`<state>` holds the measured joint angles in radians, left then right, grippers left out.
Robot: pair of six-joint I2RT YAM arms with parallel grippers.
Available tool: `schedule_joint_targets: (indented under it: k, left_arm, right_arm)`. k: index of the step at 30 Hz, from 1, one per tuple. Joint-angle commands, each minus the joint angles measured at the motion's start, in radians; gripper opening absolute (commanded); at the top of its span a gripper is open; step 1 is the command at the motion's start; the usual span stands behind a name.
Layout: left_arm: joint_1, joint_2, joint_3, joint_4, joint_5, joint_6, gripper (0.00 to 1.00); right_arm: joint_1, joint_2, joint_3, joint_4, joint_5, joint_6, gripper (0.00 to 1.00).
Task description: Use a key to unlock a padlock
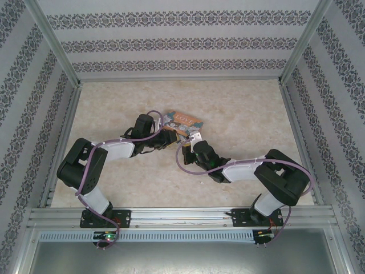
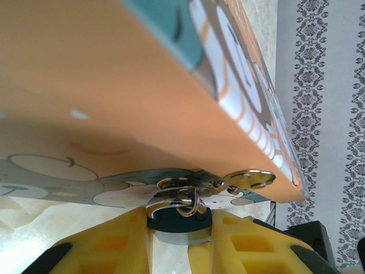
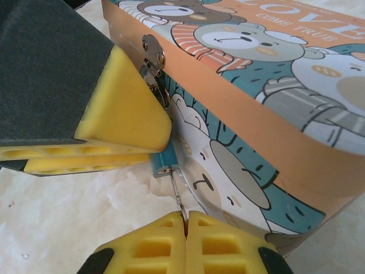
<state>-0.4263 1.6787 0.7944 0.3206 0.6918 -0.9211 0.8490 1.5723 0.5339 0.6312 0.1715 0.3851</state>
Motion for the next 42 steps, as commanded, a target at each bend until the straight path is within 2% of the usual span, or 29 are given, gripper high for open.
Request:
schedule_joint_targets:
  k: [1,19,26,42]
  left_arm:
    - [-0.015,0.013,0.029,-0.002,0.042,-0.008,0.27]
    - [-0.014,0.007,0.021,-0.002,0.05,-0.008,0.27]
    - [-0.014,0.009,0.022,0.004,0.054,-0.01,0.27]
    - [-0.015,0.015,0.022,0.014,0.057,-0.019,0.27]
  right_arm:
    - [0.01,0.012,0.034,0.028,-0.002,-0.018,0.0]
    - [0.003,0.031,0.032,0.103,0.027,0.011,0.0]
    - [-0.024,0.05,0.012,0.183,-0.054,0.051,0.0]
    - [-0.036,0.115,0.037,0.251,-0.09,0.074,0.0]
